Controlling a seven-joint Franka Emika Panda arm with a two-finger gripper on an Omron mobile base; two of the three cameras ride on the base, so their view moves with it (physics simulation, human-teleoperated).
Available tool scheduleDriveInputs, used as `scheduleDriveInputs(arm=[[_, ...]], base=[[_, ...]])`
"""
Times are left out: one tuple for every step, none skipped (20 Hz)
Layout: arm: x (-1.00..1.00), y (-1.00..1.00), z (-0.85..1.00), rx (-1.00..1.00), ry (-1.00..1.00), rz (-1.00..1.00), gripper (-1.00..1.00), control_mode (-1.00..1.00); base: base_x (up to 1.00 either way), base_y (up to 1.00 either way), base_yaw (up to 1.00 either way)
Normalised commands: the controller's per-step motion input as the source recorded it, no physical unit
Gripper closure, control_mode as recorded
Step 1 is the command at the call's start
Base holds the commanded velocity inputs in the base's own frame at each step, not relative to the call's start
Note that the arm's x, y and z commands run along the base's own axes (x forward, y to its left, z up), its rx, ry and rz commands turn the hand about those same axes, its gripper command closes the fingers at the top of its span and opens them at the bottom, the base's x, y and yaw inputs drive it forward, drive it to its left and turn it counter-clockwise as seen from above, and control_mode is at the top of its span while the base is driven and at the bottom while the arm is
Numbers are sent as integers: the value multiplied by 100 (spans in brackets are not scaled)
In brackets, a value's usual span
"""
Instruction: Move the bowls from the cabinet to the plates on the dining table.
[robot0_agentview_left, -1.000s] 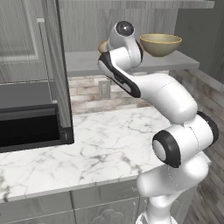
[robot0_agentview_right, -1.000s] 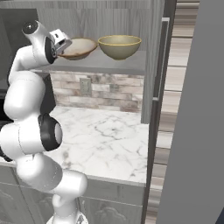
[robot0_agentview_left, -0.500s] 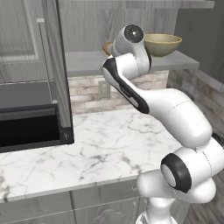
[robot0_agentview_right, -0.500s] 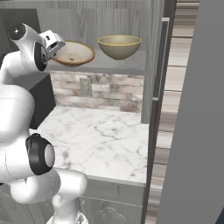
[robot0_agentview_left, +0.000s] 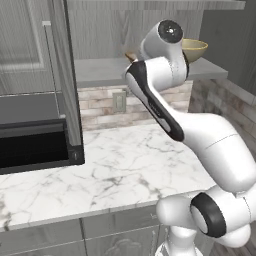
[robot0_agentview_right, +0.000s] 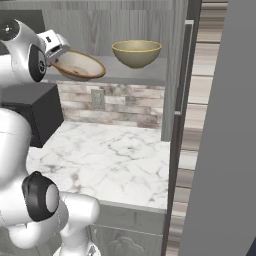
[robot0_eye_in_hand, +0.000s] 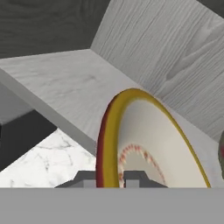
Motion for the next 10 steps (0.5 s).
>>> scheduleDriveInputs(arm=[[-50, -15, 5, 0, -2, 0, 100, -100], [-50, -13, 1, 0, -4, 0, 100, -100], [-50, -13, 0, 0, -6, 0, 100, -100], [-50, -11, 0, 0, -7, 1, 100, -100], [-52, -8, 0, 0, -8, 2, 100, -100], [-55, -6, 0, 0, -11, 3, 100, -100], [-58, -3, 0, 0, -13, 4, 100, -100], [-62, 0, 0, 0, -14, 6, 100, -100], [-64, -3, 0, 0, -14, 7, 100, -100], [-63, -3, 0, 0, -13, 7, 100, -100]], base=[[0, 0, 0], [0, 0, 0], [0, 0, 0], [0, 0, 0], [0, 0, 0], [0, 0, 0], [0, 0, 0], [0, 0, 0], [0, 0, 0], [0, 0, 0]])
